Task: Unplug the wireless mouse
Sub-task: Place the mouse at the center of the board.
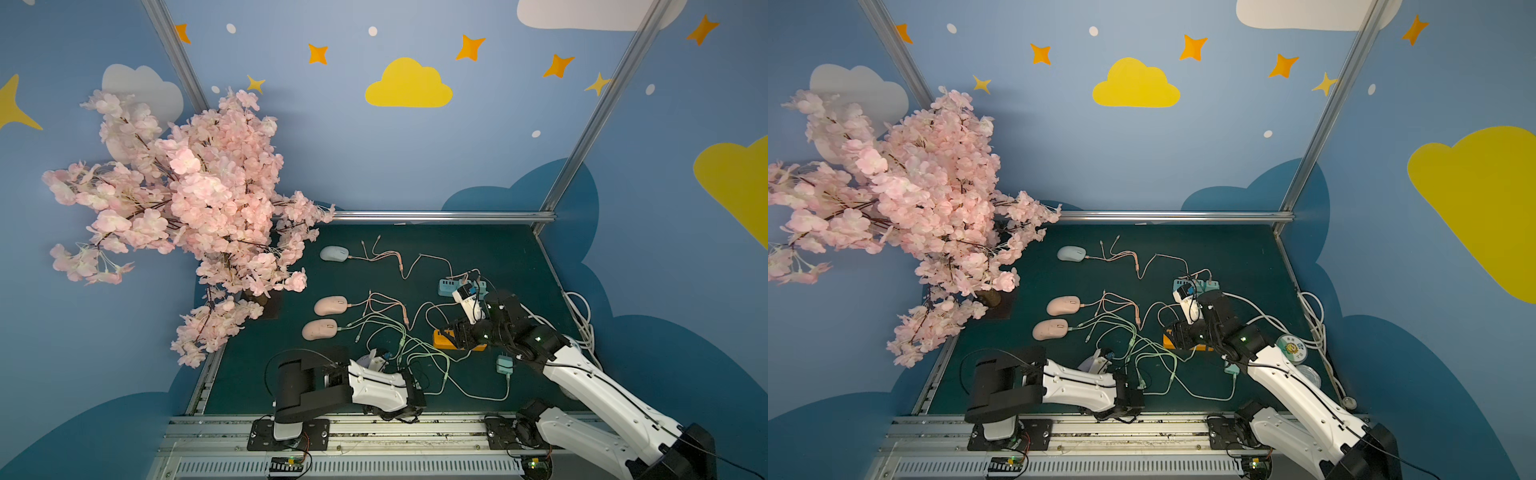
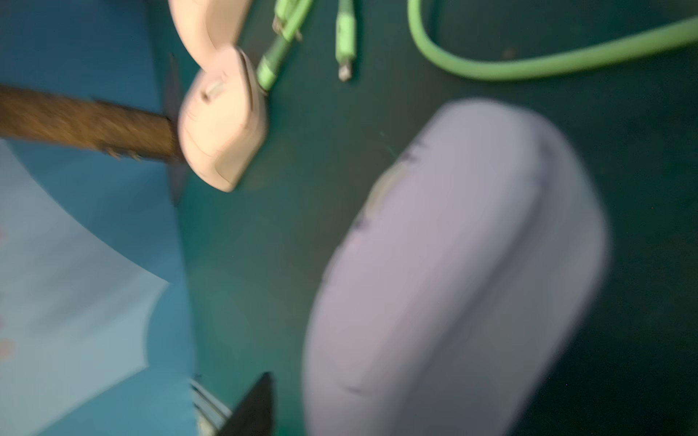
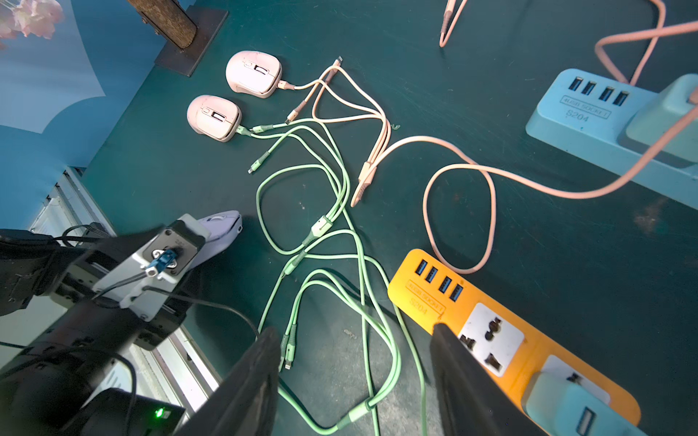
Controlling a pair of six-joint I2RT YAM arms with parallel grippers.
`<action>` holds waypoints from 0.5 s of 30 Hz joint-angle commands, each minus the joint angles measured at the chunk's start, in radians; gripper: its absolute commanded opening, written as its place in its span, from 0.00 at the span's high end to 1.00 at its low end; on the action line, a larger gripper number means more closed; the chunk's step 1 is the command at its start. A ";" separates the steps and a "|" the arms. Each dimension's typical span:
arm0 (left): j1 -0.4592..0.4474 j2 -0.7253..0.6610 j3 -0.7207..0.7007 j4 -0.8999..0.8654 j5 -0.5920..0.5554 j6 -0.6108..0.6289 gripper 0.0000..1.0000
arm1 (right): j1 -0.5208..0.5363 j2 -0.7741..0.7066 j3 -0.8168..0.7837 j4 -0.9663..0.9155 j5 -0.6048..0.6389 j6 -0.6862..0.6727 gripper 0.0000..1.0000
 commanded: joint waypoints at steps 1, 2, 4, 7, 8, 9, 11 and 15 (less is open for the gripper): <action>-0.009 -0.007 -0.013 0.129 0.105 0.032 0.08 | -0.005 -0.001 -0.005 0.007 0.003 0.011 0.35; -0.011 -0.021 -0.020 0.168 0.117 0.062 0.03 | -0.006 -0.002 -0.005 0.008 0.002 0.011 0.36; -0.011 -0.067 -0.045 0.279 0.159 0.143 0.01 | -0.005 -0.004 -0.005 0.007 0.002 0.010 0.35; -0.005 -0.164 -0.089 0.447 0.249 0.233 0.01 | -0.006 -0.006 -0.005 0.007 0.008 0.011 0.35; 0.001 -0.207 -0.108 0.504 0.291 0.269 0.01 | -0.006 -0.007 -0.005 0.005 0.009 0.011 0.36; 0.006 -0.269 -0.136 0.599 0.354 0.323 0.01 | -0.006 -0.007 -0.005 0.006 0.010 0.012 0.35; 0.020 -0.406 -0.196 0.752 0.462 0.393 0.02 | -0.006 -0.009 -0.005 0.006 0.013 0.011 0.35; 0.081 -0.813 -0.429 1.144 0.688 0.509 0.02 | -0.006 -0.010 -0.005 0.002 0.028 0.010 0.35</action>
